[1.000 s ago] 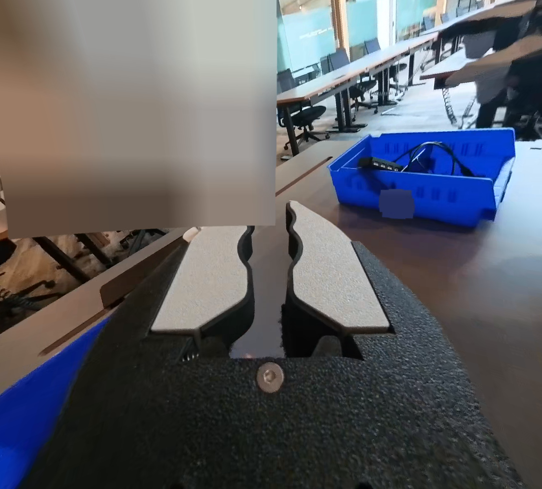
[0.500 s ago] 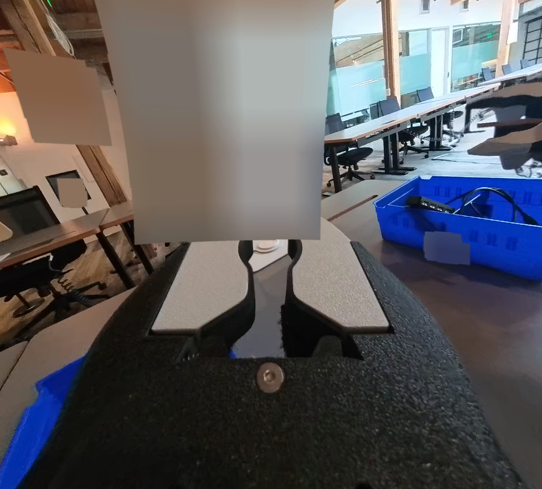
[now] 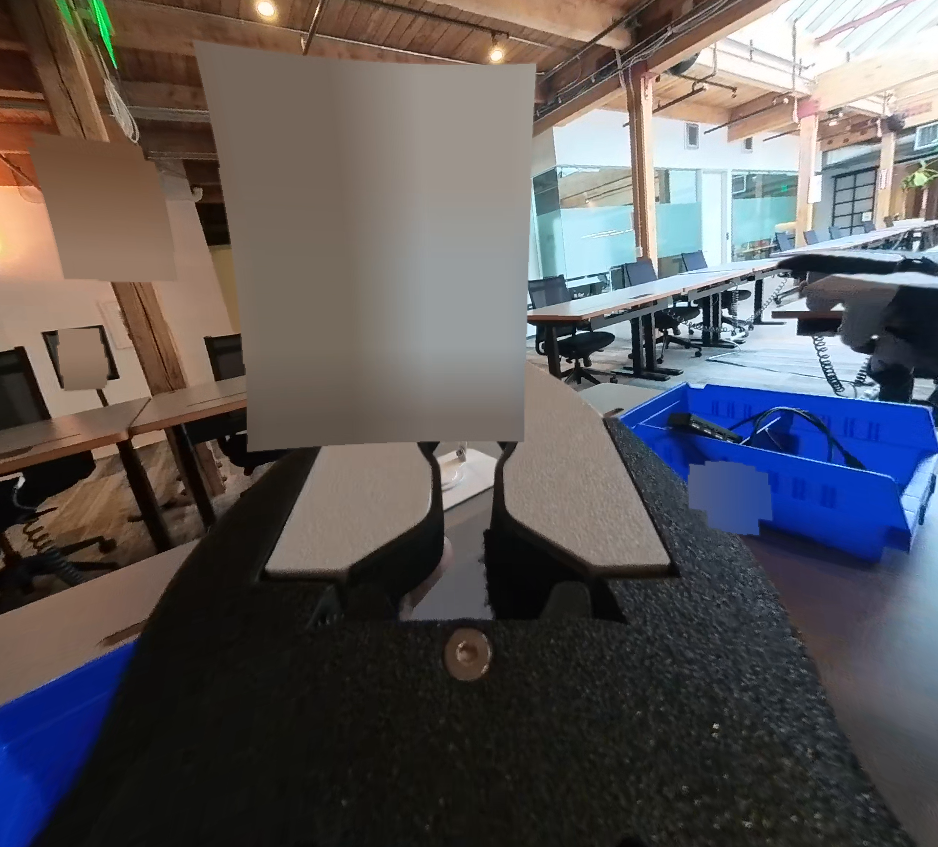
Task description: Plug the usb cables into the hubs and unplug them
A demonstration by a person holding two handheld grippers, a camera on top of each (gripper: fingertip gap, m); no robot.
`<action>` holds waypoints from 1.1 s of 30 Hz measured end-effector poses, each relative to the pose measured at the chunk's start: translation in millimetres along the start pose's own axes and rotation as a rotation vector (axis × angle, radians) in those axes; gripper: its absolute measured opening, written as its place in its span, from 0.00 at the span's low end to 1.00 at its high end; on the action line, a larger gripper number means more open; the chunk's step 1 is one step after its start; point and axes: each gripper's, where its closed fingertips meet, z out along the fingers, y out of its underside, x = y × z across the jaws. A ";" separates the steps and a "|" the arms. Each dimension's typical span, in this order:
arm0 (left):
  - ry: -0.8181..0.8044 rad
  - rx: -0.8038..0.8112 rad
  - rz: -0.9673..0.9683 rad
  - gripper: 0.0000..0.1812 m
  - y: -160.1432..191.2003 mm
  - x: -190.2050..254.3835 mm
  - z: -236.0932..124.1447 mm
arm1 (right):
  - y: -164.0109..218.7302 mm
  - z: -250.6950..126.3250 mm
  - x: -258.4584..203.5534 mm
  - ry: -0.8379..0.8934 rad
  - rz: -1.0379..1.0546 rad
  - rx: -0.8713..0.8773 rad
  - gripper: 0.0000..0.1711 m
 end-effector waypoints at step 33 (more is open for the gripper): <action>-0.120 -0.130 0.098 0.12 16.5 -14.1 0.0 | 24.1 10.0 -5.5 0.033 -0.104 -0.163 0.38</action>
